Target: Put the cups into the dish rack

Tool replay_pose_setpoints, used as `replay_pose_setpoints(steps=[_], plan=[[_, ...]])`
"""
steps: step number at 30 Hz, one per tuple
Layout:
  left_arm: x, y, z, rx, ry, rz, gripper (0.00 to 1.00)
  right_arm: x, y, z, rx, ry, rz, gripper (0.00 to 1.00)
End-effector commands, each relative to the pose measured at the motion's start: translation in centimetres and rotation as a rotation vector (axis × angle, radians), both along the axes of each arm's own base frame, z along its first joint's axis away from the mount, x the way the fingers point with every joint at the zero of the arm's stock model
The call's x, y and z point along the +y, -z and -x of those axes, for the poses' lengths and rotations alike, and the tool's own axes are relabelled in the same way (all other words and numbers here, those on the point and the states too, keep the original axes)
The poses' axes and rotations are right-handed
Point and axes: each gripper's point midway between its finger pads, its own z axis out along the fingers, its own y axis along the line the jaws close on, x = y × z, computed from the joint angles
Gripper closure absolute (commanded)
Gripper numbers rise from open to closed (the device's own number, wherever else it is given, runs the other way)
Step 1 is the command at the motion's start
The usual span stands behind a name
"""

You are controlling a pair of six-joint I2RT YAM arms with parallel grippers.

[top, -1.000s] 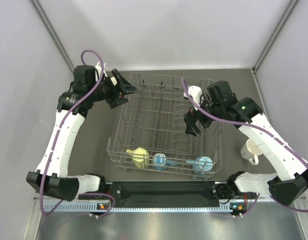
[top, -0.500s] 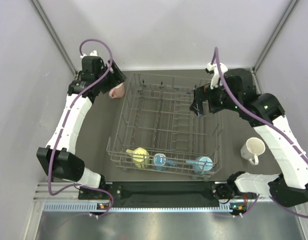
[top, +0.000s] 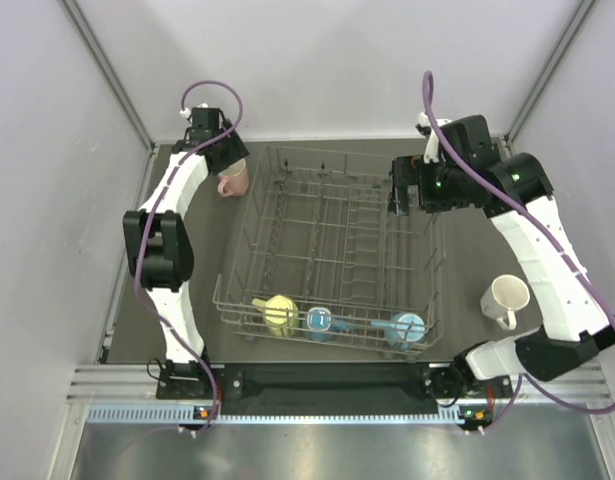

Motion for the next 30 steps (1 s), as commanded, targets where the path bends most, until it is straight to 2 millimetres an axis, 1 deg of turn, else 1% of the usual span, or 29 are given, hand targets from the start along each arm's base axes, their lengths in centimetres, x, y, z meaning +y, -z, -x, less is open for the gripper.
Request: replay_pose_setpoints(steps=[1, 3, 4, 5, 6, 7, 10, 14, 15, 16, 17, 18, 20, 21, 23, 24, 25, 28, 29, 30], plan=[[0.1, -1.9, -2.3, -0.081, -0.025, 0.008, 0.31, -0.8, 0.4, -0.4, 0.020, 0.028, 0.021, 0.00], [-0.1, -1.4, -3.0, -0.086, -0.031, 0.028, 0.32, -0.8, 1.0, -0.7, 0.037, 0.036, 0.028, 0.00], [-0.2, -0.4, -3.2, -0.069, -0.029, 0.031, 0.33, -0.9, 1.3, -0.8, 0.044, 0.040, 0.034, 0.00], [-0.2, -0.3, -3.5, -0.066, -0.033, 0.034, 0.33, -1.0, 1.7, -1.0, 0.058, 0.044, 0.044, 0.00], [-0.2, 0.8, -3.7, -0.043, -0.043, 0.037, 0.34, -1.1, 1.7, -1.0, 0.061, 0.050, 0.049, 0.00], [-0.2, 1.4, -3.5, -0.016, -0.050, 0.035, 0.35, -1.2, 1.7, -1.1, 0.062, 0.053, 0.051, 0.00], [0.2, 2.6, -3.7, 0.005, -0.081, 0.018, 0.36, -1.3, 1.7, -1.4, 0.062, 0.059, 0.053, 0.00], [0.7, 3.6, -3.9, 0.025, -0.105, -0.031, 0.43, -1.6, 2.0, -1.5, 0.071, 0.067, 0.064, 0.00], [0.8, 3.8, -4.0, 0.032, -0.107, -0.041, 0.44, -1.8, 2.0, -1.4, 0.072, 0.072, 0.071, 0.00], [0.9, 4.7, -4.0, 0.050, -0.110, -0.054, 0.44, -1.9, 2.2, -1.4, 0.079, 0.077, 0.075, 0.00], [0.9, 4.5, -4.1, 0.051, -0.113, -0.064, 0.44, -2.0, 2.2, -1.3, 0.078, 0.085, 0.074, 0.00], [1.1, 5.0, -4.3, 0.057, -0.111, -0.076, 0.44, -2.2, 2.3, -1.2, 0.079, 0.092, 0.078, 0.00], [1.1, 5.2, -4.5, 0.056, -0.109, -0.083, 0.45, -2.3, 2.2, -1.0, 0.073, 0.101, 0.073, 0.00], [1.1, 5.7, -4.6, 0.065, -0.109, -0.090, 0.47, -2.5, 2.5, -0.9, 0.080, 0.109, 0.079, 0.00], [1.2, 5.9, -4.7, 0.067, -0.111, -0.095, 0.52, -2.7, 2.6, -0.6, 0.082, 0.123, 0.077, 0.00], [1.2, 6.5, -4.8, 0.078, -0.114, -0.092, 0.53, -2.8, 2.9, -0.6, 0.087, 0.126, 0.082, 0.00], [1.1, 6.7, -4.7, 0.084, -0.114, -0.091, 0.59, -2.9, 2.9, -0.5, 0.087, 0.132, 0.079, 0.00], [0.9, 6.8, -5.0, 0.089, -0.116, -0.075, 0.73, -3.1, 3.0, -0.2, 0.094, 0.141, 0.085, 0.00], [0.8, 6.4, -5.2, 0.080, -0.115, -0.070, 0.83, -3.1, 3.0, -0.2, 0.092, 0.144, 0.081, 0.00], [0.8, 6.1, -5.3, 0.074, -0.118, -0.068, 0.88, -3.1, 3.0, -0.2, 0.091, 0.148, 0.079, 0.00]])
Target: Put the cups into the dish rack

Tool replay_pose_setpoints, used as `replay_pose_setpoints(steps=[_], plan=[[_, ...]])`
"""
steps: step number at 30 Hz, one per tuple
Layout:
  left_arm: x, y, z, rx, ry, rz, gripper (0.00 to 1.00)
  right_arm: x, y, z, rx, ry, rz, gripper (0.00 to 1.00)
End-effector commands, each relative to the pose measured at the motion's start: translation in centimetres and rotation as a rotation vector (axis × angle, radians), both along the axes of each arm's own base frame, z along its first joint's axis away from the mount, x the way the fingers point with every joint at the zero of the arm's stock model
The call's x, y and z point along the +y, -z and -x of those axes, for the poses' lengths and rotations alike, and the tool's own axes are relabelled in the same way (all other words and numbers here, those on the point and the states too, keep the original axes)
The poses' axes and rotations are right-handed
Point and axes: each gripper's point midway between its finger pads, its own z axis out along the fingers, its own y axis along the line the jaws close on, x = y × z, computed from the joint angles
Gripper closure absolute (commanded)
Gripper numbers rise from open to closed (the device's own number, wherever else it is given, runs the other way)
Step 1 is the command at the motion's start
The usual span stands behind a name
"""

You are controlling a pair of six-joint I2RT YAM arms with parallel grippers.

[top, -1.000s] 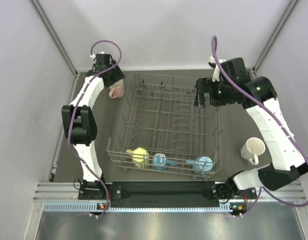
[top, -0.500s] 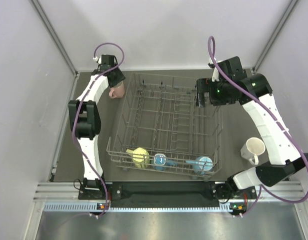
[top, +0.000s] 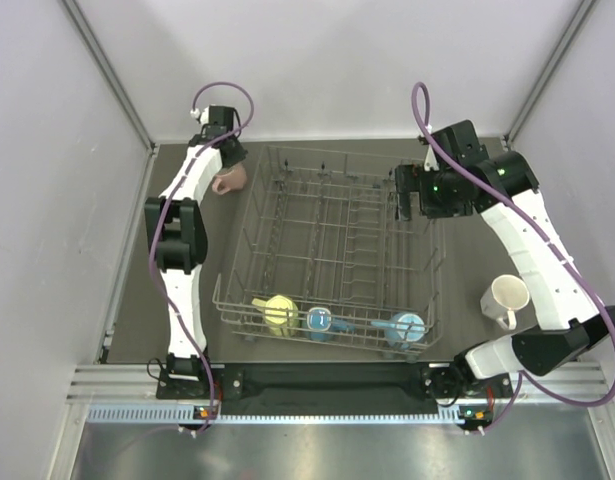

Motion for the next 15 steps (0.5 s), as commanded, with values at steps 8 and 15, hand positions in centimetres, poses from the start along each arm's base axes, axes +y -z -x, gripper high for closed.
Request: replay_pose_setpoints(steps=[8, 15], plan=[[1.2, -6.6, -0.5, -0.102, -0.068, -0.007, 1.00, -0.7, -2.4, -0.5, -0.101, 0.043, -0.035, 0.00], [2.4, -20.0, 3.2, -0.324, -0.117, -0.001, 1.00, -0.1, -2.8, -0.1, -0.148, -0.017, -0.081, 0.00]])
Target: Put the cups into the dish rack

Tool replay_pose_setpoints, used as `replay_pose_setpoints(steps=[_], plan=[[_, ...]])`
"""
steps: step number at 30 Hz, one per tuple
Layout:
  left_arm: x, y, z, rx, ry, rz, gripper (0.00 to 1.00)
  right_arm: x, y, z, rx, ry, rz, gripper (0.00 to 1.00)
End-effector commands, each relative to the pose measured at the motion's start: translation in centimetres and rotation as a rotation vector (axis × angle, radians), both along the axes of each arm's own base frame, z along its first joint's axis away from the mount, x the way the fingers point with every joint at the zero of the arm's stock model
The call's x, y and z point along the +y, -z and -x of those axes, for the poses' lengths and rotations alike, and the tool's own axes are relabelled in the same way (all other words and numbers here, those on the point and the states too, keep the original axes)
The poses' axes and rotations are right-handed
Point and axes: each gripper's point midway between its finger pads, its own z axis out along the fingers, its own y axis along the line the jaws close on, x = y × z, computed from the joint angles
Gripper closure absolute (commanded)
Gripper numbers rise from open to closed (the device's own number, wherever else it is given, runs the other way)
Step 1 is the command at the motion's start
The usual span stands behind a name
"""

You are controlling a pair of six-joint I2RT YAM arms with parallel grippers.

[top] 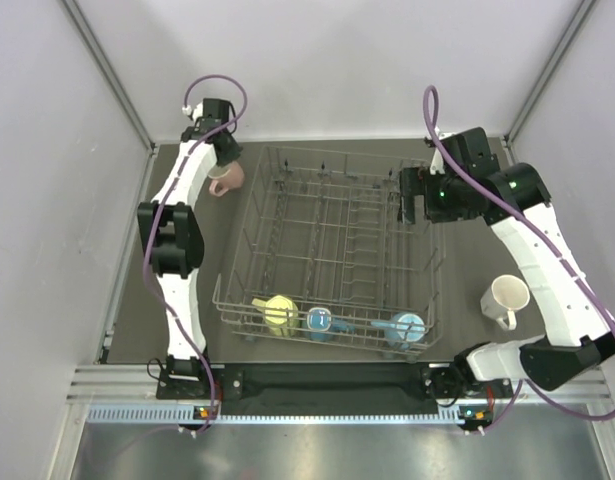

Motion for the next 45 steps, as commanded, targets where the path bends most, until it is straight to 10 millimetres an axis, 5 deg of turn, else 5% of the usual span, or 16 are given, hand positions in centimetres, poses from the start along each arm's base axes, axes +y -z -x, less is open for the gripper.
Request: replay_pose_setpoints(steps=[1, 4, 9, 15, 16, 17, 19, 20, 27, 32, 45], plan=[[1.2, -18.7, 2.2, -0.378, -0.055, 0.014, 1.00, 0.2, -2.2, -0.5, -0.077, -0.033, -0.055, 0.00], [1.0, -24.2, 5.1, -0.480, -0.049, 0.064, 1.00, 1.3, -1.6, 0.3, -0.008, -0.118, -0.079, 0.00], [-1.0, -31.8, 10.7, -0.653, 0.024, 0.226, 1.00, 3.9, -4.2, 0.7, -0.098, -0.235, -0.213, 0.00], [-6.9, -37.3, 16.4, -0.796, 0.302, 0.541, 1.00, 6.5, -7.2, 1.1, -0.156, -0.329, -0.364, 0.00], [-7.7, -37.0, 16.8, -0.784, 0.325, 0.608, 1.00, 6.7, -7.7, 1.3, -0.169, -0.339, -0.384, 0.00], [-8.3, -38.9, 18.0, -0.848, 0.375, 0.647, 1.00, 7.0, -8.0, 1.4, -0.177, -0.348, -0.401, 0.00], [-10.1, -38.9, 19.2, -0.833, 0.439, 0.775, 1.00, 7.6, -9.5, 1.7, -0.225, -0.382, -0.452, 0.00], [-10.8, -40.9, 20.5, -0.905, 0.496, 0.814, 1.00, 8.0, -10.0, 2.1, -0.235, -0.404, -0.476, 0.00], [-15.0, -43.2, 24.7, -0.942, 0.675, 1.135, 1.00, 9.6, -15.9, 2.6, -0.416, -0.456, -0.679, 0.00], [-17.3, -43.2, 26.0, -0.864, 0.736, 1.374, 1.00, 9.8, -18.9, 2.6, -0.514, -0.472, -0.765, 0.00], [-19.6, -44.4, 28.2, -0.776, 0.830, 1.746, 1.00, 11.1, -17.9, 2.9, -0.457, -0.550, -0.844, 0.06]])
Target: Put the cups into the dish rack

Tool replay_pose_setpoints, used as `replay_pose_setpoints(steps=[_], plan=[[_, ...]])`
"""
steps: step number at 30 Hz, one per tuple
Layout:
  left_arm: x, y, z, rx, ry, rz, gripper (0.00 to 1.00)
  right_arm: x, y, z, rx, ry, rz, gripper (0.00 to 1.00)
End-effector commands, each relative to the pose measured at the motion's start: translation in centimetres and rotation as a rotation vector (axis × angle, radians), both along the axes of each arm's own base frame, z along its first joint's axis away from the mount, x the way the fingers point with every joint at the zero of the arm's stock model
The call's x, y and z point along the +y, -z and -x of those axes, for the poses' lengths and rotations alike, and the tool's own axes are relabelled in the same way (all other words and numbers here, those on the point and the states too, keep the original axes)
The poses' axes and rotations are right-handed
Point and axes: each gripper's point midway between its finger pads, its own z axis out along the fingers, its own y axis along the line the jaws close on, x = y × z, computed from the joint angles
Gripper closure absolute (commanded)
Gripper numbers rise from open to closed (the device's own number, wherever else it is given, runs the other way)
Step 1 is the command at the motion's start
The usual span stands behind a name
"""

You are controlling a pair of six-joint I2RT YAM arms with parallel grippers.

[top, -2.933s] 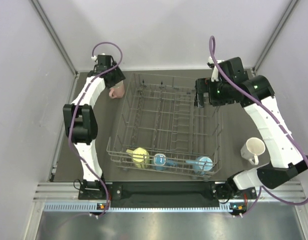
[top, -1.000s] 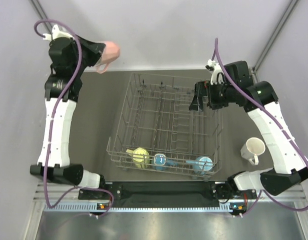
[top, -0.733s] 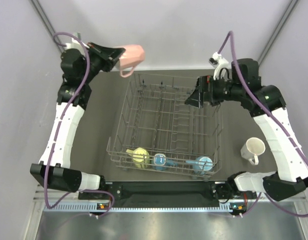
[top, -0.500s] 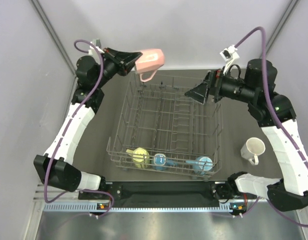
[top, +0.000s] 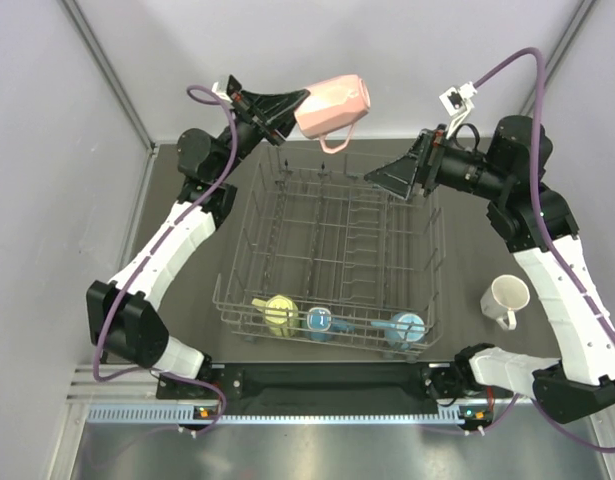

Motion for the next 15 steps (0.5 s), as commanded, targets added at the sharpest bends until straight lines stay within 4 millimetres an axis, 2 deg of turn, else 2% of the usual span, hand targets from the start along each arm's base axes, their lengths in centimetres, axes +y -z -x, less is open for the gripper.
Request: replay_pose_setpoints(steps=[1, 6, 10, 15], plan=[[1.3, -5.3, 4.5, -0.167, 0.069, 0.186, 1.00, 0.4, -1.1, 0.6, -0.039, -0.061, -0.048, 0.08], [0.6, -5.3, 4.6, -0.156, 0.093, 0.208, 1.00, 0.7, 0.0, 0.6, -0.026, -0.072, -0.044, 0.13], [0.0, -5.1, 4.9, -0.144, 0.113, 0.210, 1.00, 0.7, 0.2, -0.6, -0.039, -0.037, -0.048, 0.16], [-0.8, -4.9, 5.1, -0.130, 0.133, 0.199, 1.00, 1.2, -0.6, -2.0, -0.062, -0.028, -0.061, 0.21]])
